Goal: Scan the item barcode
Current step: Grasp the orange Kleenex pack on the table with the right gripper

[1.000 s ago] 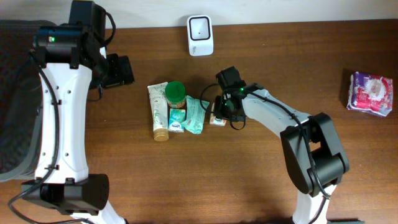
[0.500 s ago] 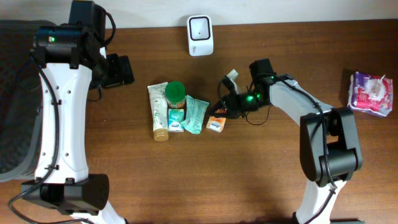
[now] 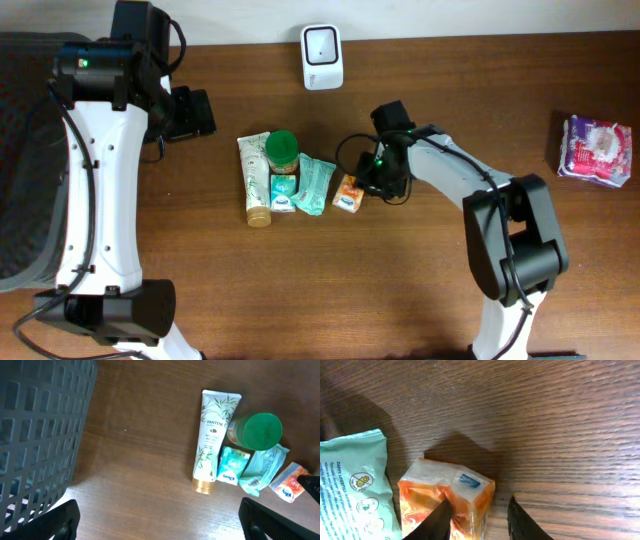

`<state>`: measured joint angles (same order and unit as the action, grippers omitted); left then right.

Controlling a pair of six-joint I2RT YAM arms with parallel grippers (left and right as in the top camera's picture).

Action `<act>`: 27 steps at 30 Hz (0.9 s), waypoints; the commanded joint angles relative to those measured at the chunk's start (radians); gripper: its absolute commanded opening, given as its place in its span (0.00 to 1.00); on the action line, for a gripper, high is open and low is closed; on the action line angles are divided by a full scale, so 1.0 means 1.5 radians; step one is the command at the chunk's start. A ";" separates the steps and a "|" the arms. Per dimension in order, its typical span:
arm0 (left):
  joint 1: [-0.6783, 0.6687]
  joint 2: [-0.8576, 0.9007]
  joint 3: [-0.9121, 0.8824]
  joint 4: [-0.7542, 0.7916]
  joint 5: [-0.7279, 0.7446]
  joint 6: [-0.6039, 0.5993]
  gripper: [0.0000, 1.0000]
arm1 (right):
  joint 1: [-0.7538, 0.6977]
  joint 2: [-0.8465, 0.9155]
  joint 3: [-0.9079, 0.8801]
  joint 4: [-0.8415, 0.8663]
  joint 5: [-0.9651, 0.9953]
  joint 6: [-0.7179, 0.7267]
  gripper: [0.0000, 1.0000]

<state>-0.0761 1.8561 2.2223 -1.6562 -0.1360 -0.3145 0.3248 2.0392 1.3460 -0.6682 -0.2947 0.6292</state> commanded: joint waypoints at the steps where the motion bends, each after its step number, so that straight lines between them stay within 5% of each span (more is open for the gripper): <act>1: 0.002 -0.005 0.001 0.000 -0.005 -0.007 0.99 | 0.036 0.030 -0.019 0.005 0.030 0.016 0.33; 3: 0.002 -0.005 0.001 0.000 -0.005 -0.007 0.99 | 0.059 0.052 -0.019 0.010 0.029 0.040 0.31; 4: 0.002 -0.005 0.001 0.000 -0.005 -0.007 0.99 | 0.063 0.059 -0.019 0.017 0.027 0.040 0.24; 5: 0.002 -0.005 0.001 0.000 -0.005 -0.007 0.99 | 0.062 0.059 -0.018 0.019 0.019 0.040 0.04; 6: 0.002 -0.005 0.001 0.000 -0.005 -0.006 0.99 | 0.051 0.055 -0.012 0.020 -0.016 0.012 0.04; 9: 0.002 -0.005 0.001 0.000 -0.005 -0.006 0.99 | -0.006 0.015 -0.003 0.007 -0.216 -0.162 0.04; 14: 0.002 -0.005 0.001 0.000 -0.005 -0.006 0.99 | -0.134 -0.039 -0.003 -0.215 -0.522 -0.576 0.04; 16: 0.002 -0.005 0.001 0.000 -0.005 -0.006 0.99 | -0.148 -0.039 -0.003 -0.265 -0.618 -0.671 0.04; 21: 0.002 -0.005 0.001 0.000 -0.005 -0.006 0.99 | -0.125 -0.039 -0.003 -0.255 -0.698 -0.696 0.04; 24: 0.002 -0.005 0.001 0.000 -0.005 -0.006 0.99 | -0.125 -0.039 -0.003 -0.247 -0.582 -0.670 0.04; 27: 0.002 -0.005 0.001 0.000 -0.005 -0.006 0.99 | -0.125 -0.038 -0.003 -0.199 -0.245 -0.379 0.04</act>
<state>-0.0761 1.8561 2.2223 -1.6566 -0.1360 -0.3145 0.1329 2.0048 1.3407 -0.9939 -1.0378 -0.2523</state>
